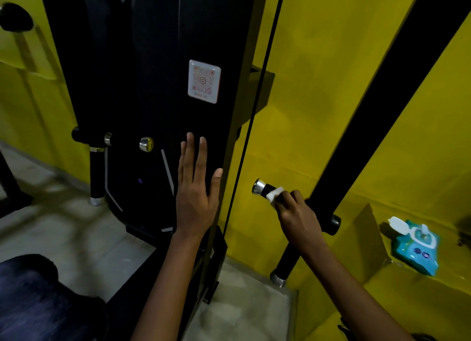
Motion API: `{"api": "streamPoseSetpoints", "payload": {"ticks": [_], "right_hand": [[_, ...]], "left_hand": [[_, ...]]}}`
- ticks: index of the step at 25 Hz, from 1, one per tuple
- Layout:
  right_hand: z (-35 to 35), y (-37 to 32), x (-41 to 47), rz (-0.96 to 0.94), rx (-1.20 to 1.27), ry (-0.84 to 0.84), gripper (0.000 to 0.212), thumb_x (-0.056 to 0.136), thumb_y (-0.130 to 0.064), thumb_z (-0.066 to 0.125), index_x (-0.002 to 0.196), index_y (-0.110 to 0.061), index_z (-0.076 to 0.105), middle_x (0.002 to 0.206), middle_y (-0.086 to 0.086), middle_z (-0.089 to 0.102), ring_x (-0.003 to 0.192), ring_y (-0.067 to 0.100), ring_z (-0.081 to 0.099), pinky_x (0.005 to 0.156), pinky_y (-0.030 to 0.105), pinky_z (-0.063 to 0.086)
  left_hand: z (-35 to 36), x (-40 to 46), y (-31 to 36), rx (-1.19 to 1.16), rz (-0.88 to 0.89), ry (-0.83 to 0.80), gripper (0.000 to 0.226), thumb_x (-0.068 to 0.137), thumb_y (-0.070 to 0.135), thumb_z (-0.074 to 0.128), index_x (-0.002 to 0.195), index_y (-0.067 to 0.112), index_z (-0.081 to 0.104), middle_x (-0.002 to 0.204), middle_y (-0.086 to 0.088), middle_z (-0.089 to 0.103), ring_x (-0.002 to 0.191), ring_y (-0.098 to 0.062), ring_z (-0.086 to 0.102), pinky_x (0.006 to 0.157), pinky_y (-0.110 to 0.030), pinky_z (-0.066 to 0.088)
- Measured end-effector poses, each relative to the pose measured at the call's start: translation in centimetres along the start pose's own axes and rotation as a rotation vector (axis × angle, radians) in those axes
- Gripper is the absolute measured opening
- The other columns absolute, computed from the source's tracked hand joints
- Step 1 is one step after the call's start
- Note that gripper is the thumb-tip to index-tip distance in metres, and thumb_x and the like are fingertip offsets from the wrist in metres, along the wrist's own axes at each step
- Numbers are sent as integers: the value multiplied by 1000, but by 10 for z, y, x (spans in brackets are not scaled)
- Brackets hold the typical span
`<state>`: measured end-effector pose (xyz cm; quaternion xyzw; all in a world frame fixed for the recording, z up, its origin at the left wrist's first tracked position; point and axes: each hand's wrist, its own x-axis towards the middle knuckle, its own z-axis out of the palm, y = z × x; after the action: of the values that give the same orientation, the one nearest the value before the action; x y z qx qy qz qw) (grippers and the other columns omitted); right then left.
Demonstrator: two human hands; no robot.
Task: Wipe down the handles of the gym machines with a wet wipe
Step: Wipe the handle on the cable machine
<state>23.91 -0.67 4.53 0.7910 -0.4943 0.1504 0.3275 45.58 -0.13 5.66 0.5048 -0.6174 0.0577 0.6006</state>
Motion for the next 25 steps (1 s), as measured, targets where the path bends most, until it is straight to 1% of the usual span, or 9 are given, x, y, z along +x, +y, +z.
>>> {"api": "streamPoseSetpoints", "payload": {"ticks": [1, 4, 5, 9, 14, 17, 19, 22, 25], "right_hand": [[-2, 3, -4, 7, -3, -1, 33, 56, 3, 84, 84, 5, 67, 86, 16, 60, 76, 28, 45, 40, 29, 40], [-6, 5, 9, 154, 9, -8, 32, 51, 10, 84, 78, 7, 66, 83, 19, 61, 69, 33, 54, 39, 28, 38], [-6, 1, 15, 160, 25, -12, 32, 52, 10, 83, 78, 6, 65, 81, 18, 60, 68, 33, 55, 39, 27, 36], [0, -1, 13, -18, 34, -4, 32, 55, 7, 83, 82, 4, 67, 85, 17, 60, 76, 30, 50, 39, 26, 35], [-1, -2, 25, 140, 63, -16, 28, 55, 11, 81, 78, 5, 64, 79, 17, 58, 70, 34, 55, 38, 26, 30], [10, -7, 24, 27, 64, 6, 29, 61, 7, 80, 86, 3, 66, 84, 16, 60, 78, 31, 50, 40, 29, 38], [10, -3, 24, -5, 81, 21, 31, 64, 5, 79, 92, 3, 65, 89, 16, 61, 81, 29, 47, 41, 28, 38], [5, -1, 29, -41, 45, -4, 31, 64, 3, 80, 91, 1, 66, 86, 14, 62, 75, 29, 53, 45, 31, 42], [-3, 3, 25, -64, -24, -35, 28, 60, 2, 82, 84, 2, 66, 79, 14, 61, 70, 29, 54, 41, 27, 32]], "left_hand": [[0, 0, 0, -1, 3, 1, 61, 99, 27, 43, 150, 13, 12, 159, -4, 2, 148, -22, 1, 120, -28, 8], [0, 0, 0, 4, 6, 6, 61, 99, 28, 43, 150, 12, 13, 159, -5, 3, 148, -23, 2, 120, -30, 9], [0, 0, 0, 3, 3, 3, 61, 99, 28, 43, 150, 12, 13, 159, -5, 2, 148, -23, 2, 120, -29, 8], [-1, 0, 0, 3, -1, -2, 61, 99, 27, 44, 150, 12, 14, 159, -7, 3, 148, -23, 2, 120, -28, 8], [-1, 0, 1, -3, -4, 3, 60, 99, 27, 44, 149, 12, 15, 159, -8, 4, 148, -23, 2, 120, -25, 7], [-1, 0, 0, -1, 0, 6, 60, 99, 28, 43, 149, 12, 15, 159, -9, 5, 148, -23, 2, 119, -22, 6], [0, 0, 0, 6, 3, 15, 60, 99, 28, 42, 149, 12, 14, 159, -8, 4, 148, -23, 2, 119, -23, 6], [2, 0, -1, 16, 14, 18, 59, 99, 28, 42, 149, 12, 15, 159, -9, 4, 148, -25, 3, 120, -27, 9], [2, -2, -2, 16, 11, 21, 58, 99, 28, 42, 149, 13, 15, 159, -11, 6, 148, -25, 3, 119, -24, 7]]}}
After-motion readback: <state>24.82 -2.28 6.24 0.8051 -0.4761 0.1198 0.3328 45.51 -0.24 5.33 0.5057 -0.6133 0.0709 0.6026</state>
